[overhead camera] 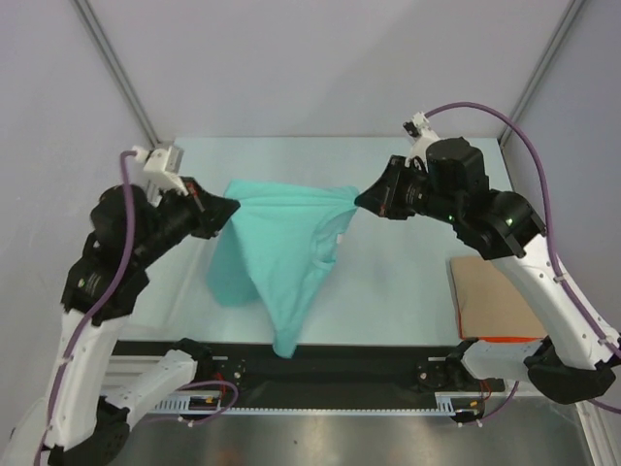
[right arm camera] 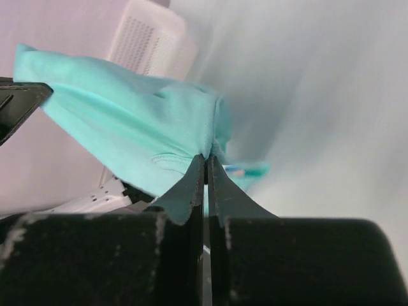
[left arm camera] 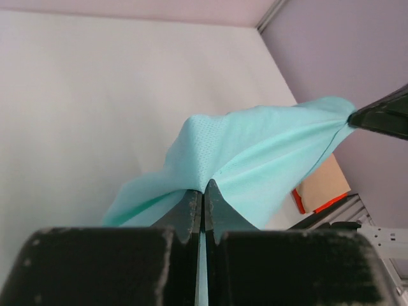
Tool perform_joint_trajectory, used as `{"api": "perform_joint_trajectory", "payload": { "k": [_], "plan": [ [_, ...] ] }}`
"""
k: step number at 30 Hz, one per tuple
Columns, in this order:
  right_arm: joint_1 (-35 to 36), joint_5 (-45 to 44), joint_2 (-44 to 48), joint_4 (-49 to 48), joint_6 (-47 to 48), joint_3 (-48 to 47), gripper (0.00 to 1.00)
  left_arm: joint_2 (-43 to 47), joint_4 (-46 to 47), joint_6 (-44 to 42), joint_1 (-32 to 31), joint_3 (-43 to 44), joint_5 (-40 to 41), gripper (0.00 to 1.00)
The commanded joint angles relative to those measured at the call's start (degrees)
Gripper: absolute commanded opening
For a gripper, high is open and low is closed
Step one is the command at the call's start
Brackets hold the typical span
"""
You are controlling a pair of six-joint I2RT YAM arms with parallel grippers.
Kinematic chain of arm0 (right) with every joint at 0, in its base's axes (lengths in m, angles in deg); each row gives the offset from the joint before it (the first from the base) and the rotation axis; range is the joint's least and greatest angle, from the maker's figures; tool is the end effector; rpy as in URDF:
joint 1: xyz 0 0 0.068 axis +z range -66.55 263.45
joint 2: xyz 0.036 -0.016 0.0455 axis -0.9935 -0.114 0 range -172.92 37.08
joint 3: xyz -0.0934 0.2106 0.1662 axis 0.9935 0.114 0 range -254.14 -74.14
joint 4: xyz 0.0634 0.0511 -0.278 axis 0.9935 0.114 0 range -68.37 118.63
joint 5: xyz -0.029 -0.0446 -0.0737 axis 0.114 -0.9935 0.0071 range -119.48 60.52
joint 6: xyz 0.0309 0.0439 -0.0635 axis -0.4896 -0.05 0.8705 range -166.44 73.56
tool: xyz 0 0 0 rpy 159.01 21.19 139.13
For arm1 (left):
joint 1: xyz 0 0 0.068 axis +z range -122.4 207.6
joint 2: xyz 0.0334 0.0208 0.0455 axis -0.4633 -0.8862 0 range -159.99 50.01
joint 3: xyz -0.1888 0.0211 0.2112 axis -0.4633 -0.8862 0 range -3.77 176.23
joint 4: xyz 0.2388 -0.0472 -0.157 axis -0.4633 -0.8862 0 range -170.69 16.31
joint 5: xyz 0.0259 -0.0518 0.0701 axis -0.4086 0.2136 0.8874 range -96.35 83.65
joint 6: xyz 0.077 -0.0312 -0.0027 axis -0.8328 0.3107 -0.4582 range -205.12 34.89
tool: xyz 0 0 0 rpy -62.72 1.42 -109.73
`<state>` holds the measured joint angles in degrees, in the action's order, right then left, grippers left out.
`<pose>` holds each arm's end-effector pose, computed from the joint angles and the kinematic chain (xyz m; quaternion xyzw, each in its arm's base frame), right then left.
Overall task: Fold and stack the t-shirts
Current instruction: Flatten the tshirt out
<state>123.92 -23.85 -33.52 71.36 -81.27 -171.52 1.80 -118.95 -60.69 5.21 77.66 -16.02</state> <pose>0.2095 0.1881 0.4939 -0.0681 0.8303 0.3693 0.4117 0.1578 -0.0782 0.4896 0.0393 0.7754 -0.3092 0.5492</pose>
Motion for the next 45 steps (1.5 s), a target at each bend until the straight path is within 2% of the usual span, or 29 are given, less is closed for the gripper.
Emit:
{"api": "perform_joint_trajectory", "payload": {
  "k": [1, 5, 6, 8, 9, 10, 11, 12, 13, 14, 15, 16, 17, 18, 19, 21, 22, 23, 24, 25, 26, 27, 28, 31, 34, 37, 39, 41, 45],
  "plan": [
    [-7.0, -7.7, -2.2, 4.5, -0.7, 1.9, 0.00, -9.3, 2.5, 0.3, 0.2, -1.2, -1.1, 0.00],
    [-18.4, -3.7, -6.2, -0.5, 3.2, 9.3, 0.00, -25.1, 9.5, 0.4, 0.0, 2.4, -3.7, 0.00],
    [-20.3, -4.3, -7.7, -1.9, 4.2, 9.6, 0.00, -33.5, 10.4, -0.2, -0.2, 4.8, -3.9, 0.00],
    [-25.5, -5.0, -13.5, -3.0, 5.9, 8.0, 0.00, -44.1, 10.2, -2.4, -1.2, 15.4, -3.9, 0.00],
    [-27.1, -5.0, -15.8, -4.0, 7.1, 5.8, 0.00, -55.1, 7.2, -4.2, -1.5, 26.1, -2.3, 0.01],
    [-28.4, -5.2, -18.5, -4.2, 7.5, 4.1, 0.00, -60.4, 5.5, -4.7, -1.7, 32.2, -1.8, 0.06],
    [-31.0, -5.5, -22.8, -5.1, 8.2, 3.0, 0.00, -65.4, 3.4, -5.0, -1.7, 39.3, -1.2, 0.15],
    [-32.0, -5.5, -25.5, -5.8, 10.2, 1.6, 0.00, -70.5, -0.3, -4.2, -1.4, 46.2, -0.8, 0.49],
    [-32.8, -7.9, -27.9, -5.8, 11.5, -2.2, 0.00, -72.2, 2.2, -2.4, -0.7, 47.1, -2.0, 0.57],
    [-33.9, -10.6, -33.7, -5.1, 12.8, -4.8, 0.06, -72.8, 2.8, -0.9, 0.1, 47.3, -1.2, 0.63],
    [-34.6, -11.0, -36.5, -1.3, 14.3, -8.5, 0.17, -73.1, -0.7, -0.6, 0.2, 48.5, 0.4, 0.77],
    [-35.0, -11.2, -39.1, 1.8, 14.6, -12.0, 0.40, -72.8, -1.7, -1.6, 0.0, 48.0, 4.0, 0.86],
    [-35.3, -12.8, -42.1, 5.6, 14.8, -19.8, 0.47, -69.3, -1.9, -2.6, -0.5, 45.4, 5.9, 0.90],
    [-34.8, -13.7, -45.1, 11.6, 15.0, -22.2, 0.50, -67.6, -1.6, -4.8, -0.5, 42.3, 6.8, 0.90],
    [-34.1, -14.3, -45.1, 12.9, 15.4, -22.8, 0.58, -65.4, -1.9, -5.7, -0.5, 35.4, 8.1, 0.90],
    [-31.6, -13.5, -40.7, 12.2, 15.6, -17.3, 0.60, -59.0, -2.7, -7.0, -0.5, 27.8, 9.0, 0.83],
    [-30.4, -11.5, -38.3, 10.8, 15.3, -13.2, 0.64, -56.1, -1.0, -7.4, -0.5, 17.1, 6.8, 0.81],
    [-29.3, -10.6, -35.7, 9.1, 15.0, -9.4, 0.64, -53.3, 0.9, -7.3, -0.7, 11.4, 5.9, 0.79],
    [-28.2, -9.9, -32.6, 6.2, 14.4, -1.2, 0.64, -47.8, 3.4, -6.0, -0.7, 6.3, 4.5, 0.68],
    [-25.9, -8.3, -27.4, 4.6, 13.7, 2.7, 0.63, -45.8, 4.5, -5.5, -0.8, -2.6, 3.0, 0.63],
    [-24.9, -2.4, -24.6, 3.1, 11.9, 6.4, 0.61, -43.4, 5.8, -4.7, -1.2, -6.6, 1.3, 0.55],
    [-23.6, 0.1, -22.1, 0.5, 10.8, 13.9, 0.58, -39.9, 6.0, -4.1, -1.5, -10.0, 1.1, 0.50],
    [-21.0, 2.0, -17.6, -0.8, 9.1, 17.0, 0.53, -37.9, 6.1, -3.6, -1.7, -16.3, 1.1, 0.45],
    [-15.4, 7.5, -12.1, -5.7, 2.9, 29.1, 0.42, -31.6, 8.0, -1.4, -1.8, -26.3, 1.1, 0.40],
    [-8.6, 9.9, -7.4, -11.5, -4.1, 38.4, 0.25, -31.0, 8.3, 1.0, -1.6, -29.7, 3.2, 0.39],
    [-6.4, 13.7, -5.3, -18.1, -10.8, 44.1, 0.22, -33.1, 10.0, 2.8, -0.9, -30.2, 5.0, 0.38],
    [-5.2, 14.4, -5.4, -21.7, -12.3, 45.8, 0.23, -35.0, 12.3, 3.0, 0.3, -30.3, 4.1, 0.41],
    [-5.0, 15.9, -6.6, -22.5, -13.5, 46.3, 0.35, -39.0, 13.0, 2.4, 0.7, -29.7, 3.5, 0.49],
    [-4.3, 16.0, -9.0, -23.0, -13.2, 46.5, 0.41, -42.0, 15.9, 2.6, 0.8, -30.4, 0.1, 0.49]
  ]
}}
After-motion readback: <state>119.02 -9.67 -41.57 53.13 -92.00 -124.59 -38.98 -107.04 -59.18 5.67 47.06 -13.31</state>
